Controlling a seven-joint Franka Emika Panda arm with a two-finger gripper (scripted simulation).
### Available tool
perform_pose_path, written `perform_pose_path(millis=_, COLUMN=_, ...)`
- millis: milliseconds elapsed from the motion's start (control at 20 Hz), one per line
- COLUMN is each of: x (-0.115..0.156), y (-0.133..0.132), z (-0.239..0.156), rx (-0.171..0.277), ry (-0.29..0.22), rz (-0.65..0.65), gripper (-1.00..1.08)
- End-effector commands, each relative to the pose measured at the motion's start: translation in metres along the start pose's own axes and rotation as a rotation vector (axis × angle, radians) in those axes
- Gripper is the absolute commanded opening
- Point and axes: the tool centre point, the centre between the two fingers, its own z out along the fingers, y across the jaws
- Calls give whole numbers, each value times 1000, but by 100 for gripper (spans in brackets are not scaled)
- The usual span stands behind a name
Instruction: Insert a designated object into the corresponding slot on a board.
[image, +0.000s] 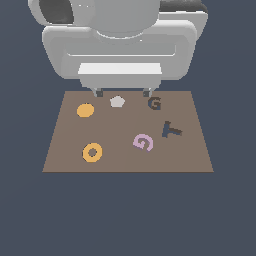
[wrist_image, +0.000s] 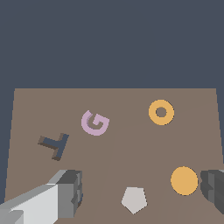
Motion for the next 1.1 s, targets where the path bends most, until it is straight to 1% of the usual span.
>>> perform_pose_path(millis=0, x=1, y=-1, z=4, rx=2, ry=-2, rz=-27, gripper=100)
perform_pose_path(millis=250, x=5, y=-3, z=16, rx=7, ry=-9, rz=-112, gripper=100)
perform_pose_path(millis=500, x=11, y=-8, z=34, rx=15, ry=-18, rz=-236, gripper=100)
perform_pose_path(millis=750, x=17, y=-15, z=58, rx=25, ry=-31, rz=-402, gripper=100)
perform_pose_path(millis=1050, x=23, y=-29, z=93, rx=40, ry=-49, rz=-649, gripper=100)
